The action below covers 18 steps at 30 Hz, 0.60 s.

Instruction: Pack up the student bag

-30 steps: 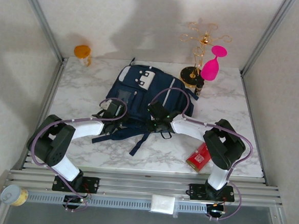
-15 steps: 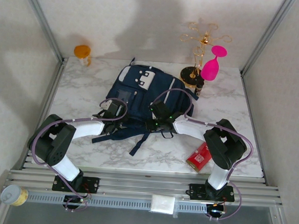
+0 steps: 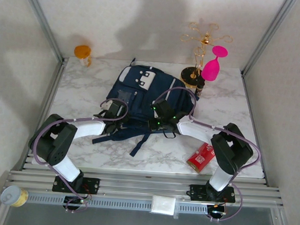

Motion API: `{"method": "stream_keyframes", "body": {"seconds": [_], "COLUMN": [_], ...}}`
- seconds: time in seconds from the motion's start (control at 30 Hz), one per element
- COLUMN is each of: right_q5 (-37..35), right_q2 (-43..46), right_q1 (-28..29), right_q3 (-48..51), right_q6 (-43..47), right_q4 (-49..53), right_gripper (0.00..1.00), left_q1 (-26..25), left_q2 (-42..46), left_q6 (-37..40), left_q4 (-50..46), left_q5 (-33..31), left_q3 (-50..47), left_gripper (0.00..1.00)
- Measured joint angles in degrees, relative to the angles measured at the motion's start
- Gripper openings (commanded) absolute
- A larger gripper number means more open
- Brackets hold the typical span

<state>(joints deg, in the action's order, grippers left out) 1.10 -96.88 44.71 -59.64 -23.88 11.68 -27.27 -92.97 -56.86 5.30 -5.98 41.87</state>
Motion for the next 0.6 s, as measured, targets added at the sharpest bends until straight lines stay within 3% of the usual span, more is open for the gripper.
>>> {"method": "stream_keyframes", "body": {"seconds": [0.4,0.53,0.6], "right_q5": [-5.6,-5.7,-4.6], "right_q2": [5.3,6.3,7.2], "right_q1": [1.5,3.8,4.1], "right_q3": [3.2,3.2,3.5], "right_q6": [-1.2,-2.3,-3.0], "right_q4": [4.6,4.2,3.0], "right_gripper": [0.0,0.0,0.0], "left_q1": [6.0,3.9,-0.2], "left_q2": [-0.3,6.0,11.7], "left_q6": [3.7,3.7,1.7], "left_q4": [-3.6,-6.4,-6.5], "left_q5": [0.6,0.7,1.2], "left_q3": [2.8,1.9,0.6], "left_gripper": [0.51,0.56,0.57]}}
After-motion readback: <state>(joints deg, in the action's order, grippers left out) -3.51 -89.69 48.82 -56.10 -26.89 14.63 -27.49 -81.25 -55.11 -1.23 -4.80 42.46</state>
